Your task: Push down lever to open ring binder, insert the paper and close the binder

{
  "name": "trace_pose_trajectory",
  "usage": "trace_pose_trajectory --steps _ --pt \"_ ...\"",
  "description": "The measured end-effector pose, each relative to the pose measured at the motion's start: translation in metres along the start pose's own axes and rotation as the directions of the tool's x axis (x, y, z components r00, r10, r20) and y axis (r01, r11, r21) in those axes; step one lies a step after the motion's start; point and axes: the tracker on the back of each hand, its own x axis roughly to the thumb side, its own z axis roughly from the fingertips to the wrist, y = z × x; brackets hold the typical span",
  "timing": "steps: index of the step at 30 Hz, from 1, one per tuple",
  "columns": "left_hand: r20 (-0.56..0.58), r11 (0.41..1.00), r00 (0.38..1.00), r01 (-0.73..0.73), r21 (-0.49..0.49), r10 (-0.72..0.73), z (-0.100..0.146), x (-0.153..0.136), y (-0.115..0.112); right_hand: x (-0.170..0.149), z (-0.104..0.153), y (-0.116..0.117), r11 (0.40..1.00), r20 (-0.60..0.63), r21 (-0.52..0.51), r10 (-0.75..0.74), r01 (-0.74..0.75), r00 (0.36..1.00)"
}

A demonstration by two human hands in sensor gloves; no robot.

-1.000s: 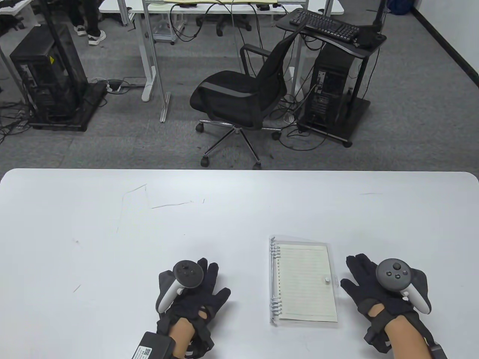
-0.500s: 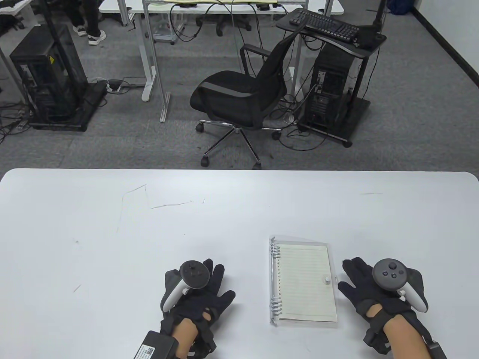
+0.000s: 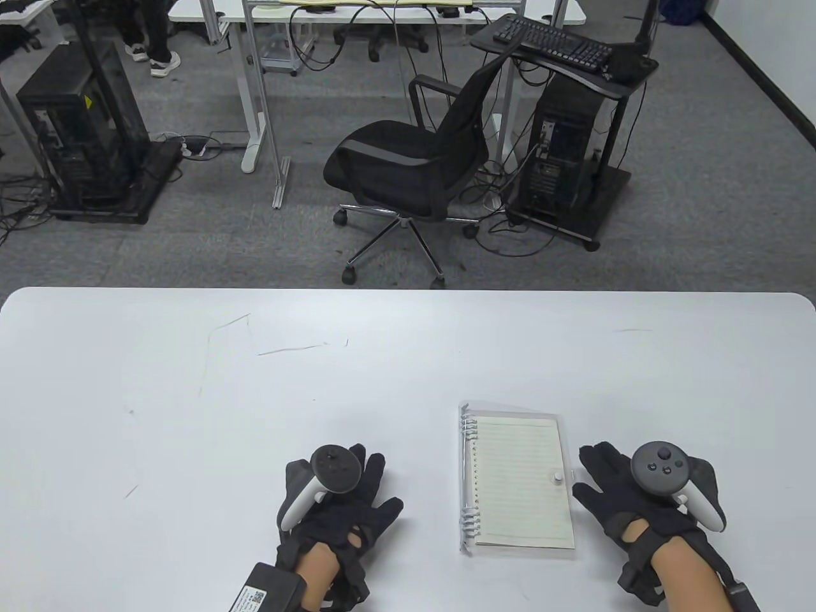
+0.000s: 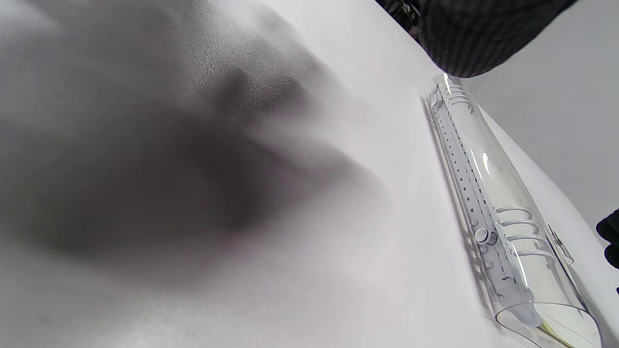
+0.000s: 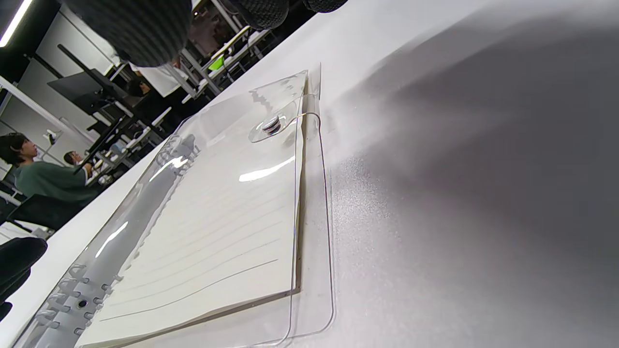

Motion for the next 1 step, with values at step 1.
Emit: trace_pose_trajectory --steps 1 --pt "0.0 1.0 1.0 0.0 0.0 0.0 0.0 0.0 0.0 0.0001 -0.0002 0.0005 1.0 0.0 0.004 0.0 0.0 1.0"
